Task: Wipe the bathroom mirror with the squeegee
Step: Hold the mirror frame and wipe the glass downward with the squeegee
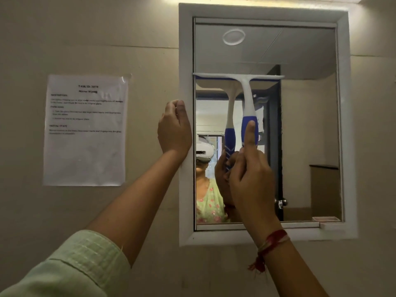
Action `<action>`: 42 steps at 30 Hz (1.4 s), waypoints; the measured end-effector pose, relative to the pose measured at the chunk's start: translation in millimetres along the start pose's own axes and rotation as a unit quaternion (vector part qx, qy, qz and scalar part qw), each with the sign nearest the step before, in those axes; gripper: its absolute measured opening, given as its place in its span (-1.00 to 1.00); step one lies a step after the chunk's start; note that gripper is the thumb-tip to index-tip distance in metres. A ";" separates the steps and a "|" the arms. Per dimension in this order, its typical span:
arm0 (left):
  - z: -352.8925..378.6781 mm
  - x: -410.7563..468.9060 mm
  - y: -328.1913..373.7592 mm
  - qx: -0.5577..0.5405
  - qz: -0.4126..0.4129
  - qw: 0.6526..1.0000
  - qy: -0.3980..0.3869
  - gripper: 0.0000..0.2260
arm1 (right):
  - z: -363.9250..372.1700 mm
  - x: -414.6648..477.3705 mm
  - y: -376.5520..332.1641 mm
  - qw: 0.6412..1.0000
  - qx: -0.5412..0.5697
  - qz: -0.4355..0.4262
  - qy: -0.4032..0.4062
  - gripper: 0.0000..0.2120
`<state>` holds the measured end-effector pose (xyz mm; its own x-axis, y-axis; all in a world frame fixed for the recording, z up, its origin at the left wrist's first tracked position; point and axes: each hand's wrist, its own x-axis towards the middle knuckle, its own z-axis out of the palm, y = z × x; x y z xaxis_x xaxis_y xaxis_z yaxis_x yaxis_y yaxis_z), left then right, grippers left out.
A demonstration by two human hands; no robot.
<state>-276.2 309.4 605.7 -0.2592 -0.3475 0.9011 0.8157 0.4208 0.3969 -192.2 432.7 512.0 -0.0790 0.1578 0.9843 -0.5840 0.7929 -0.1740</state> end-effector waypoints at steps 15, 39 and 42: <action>0.3 3.1 -1.3 0.009 -0.002 1.000 0.002 -0.69 | -5.5 -42.6 6.1 1.000 -0.014 0.001 -0.008 -0.48; 3.3 4.2 -2.5 -0.026 -0.025 0.999 0.005 -0.69 | -15.8 -122.8 11.1 0.997 0.004 0.050 -0.055 -0.45; 4.4 4.3 -2.7 -0.017 -0.027 0.999 0.004 -0.69 | -19.3 -133.8 9.3 0.996 0.002 0.060 -0.062 -0.43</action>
<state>-281.8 310.4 609.2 -0.2989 -0.3751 0.8775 0.8180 0.3727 0.4380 -171.5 430.3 378.1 -0.2475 0.1765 0.9527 -0.5675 0.7705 -0.2902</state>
